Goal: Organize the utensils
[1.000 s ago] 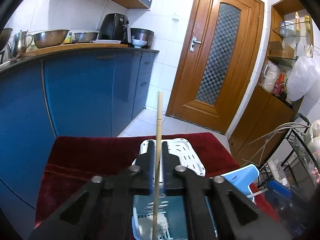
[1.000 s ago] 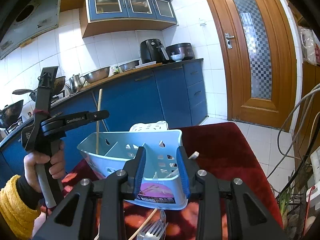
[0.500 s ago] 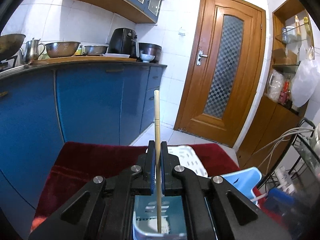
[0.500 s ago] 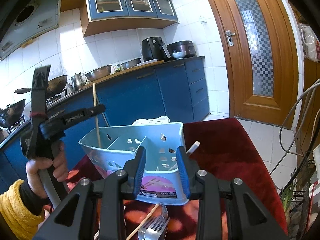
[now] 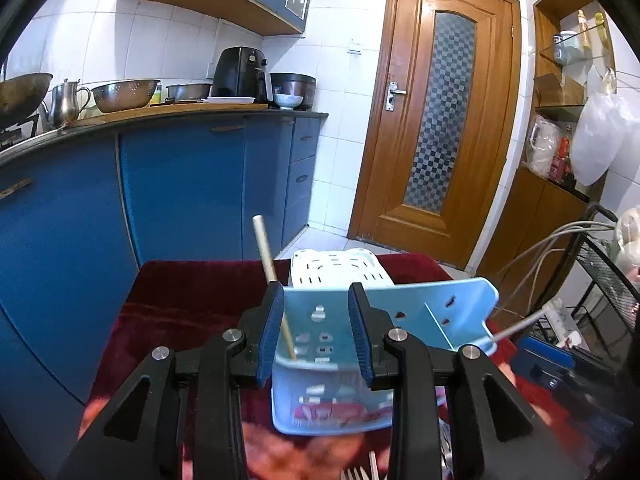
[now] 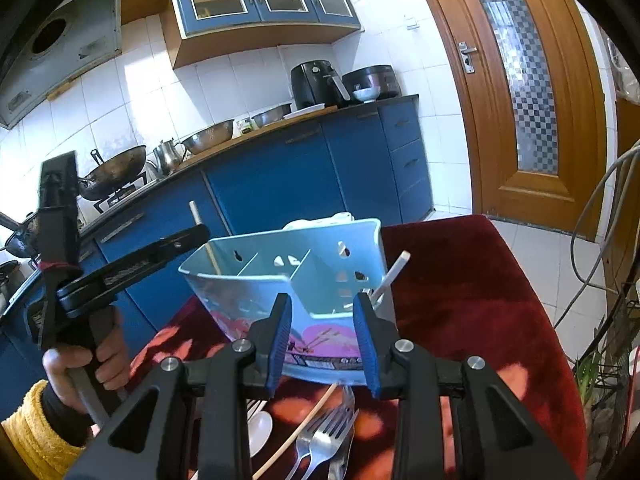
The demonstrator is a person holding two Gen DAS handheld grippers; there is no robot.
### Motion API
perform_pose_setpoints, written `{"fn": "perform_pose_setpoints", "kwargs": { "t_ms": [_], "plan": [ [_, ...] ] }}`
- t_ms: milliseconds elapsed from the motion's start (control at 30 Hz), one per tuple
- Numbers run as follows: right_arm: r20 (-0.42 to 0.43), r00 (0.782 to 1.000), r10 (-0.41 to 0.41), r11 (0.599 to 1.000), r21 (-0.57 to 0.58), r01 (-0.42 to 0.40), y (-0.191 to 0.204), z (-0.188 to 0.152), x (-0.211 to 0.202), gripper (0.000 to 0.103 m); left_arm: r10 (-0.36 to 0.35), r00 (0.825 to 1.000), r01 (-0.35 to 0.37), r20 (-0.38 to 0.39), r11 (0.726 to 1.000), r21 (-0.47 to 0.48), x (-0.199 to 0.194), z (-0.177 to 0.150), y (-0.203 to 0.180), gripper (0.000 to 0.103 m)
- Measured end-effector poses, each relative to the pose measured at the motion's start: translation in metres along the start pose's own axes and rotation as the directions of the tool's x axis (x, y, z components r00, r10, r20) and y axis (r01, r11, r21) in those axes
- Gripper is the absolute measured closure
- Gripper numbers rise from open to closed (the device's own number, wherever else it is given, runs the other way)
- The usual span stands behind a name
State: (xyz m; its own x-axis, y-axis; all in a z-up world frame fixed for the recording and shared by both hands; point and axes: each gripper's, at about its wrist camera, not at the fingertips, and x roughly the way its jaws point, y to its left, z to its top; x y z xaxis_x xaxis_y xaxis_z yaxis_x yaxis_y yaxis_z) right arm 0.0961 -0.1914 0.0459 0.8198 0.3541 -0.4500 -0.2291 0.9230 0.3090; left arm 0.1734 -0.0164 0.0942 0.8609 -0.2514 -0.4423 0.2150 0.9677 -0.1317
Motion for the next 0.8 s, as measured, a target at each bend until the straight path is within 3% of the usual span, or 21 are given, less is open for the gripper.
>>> {"fn": "perform_pose_setpoints", "kwargs": {
  "t_ms": [400,567,800],
  "plan": [
    [-0.102,0.994,-0.026,0.999,0.034,0.030,0.005,-0.020,-0.017,0.068,0.017,0.996,-0.016,-0.090,1.000,0.006,-0.051,-0.028,0.010,0.069],
    [-0.161,0.986,-0.051,0.998,0.032,0.057,0.001,-0.035,-0.018,0.068,0.035,0.983,-0.034,-0.181,0.999,0.008,-0.057,-0.056,0.013,0.069],
    [-0.263,0.962,-0.076,0.995,0.037,0.088,-0.004,-0.058,-0.010,0.068,0.006,0.957,-0.015,-0.289,0.999,-0.030,-0.049,-0.090,0.019,0.069]
  ]
}}
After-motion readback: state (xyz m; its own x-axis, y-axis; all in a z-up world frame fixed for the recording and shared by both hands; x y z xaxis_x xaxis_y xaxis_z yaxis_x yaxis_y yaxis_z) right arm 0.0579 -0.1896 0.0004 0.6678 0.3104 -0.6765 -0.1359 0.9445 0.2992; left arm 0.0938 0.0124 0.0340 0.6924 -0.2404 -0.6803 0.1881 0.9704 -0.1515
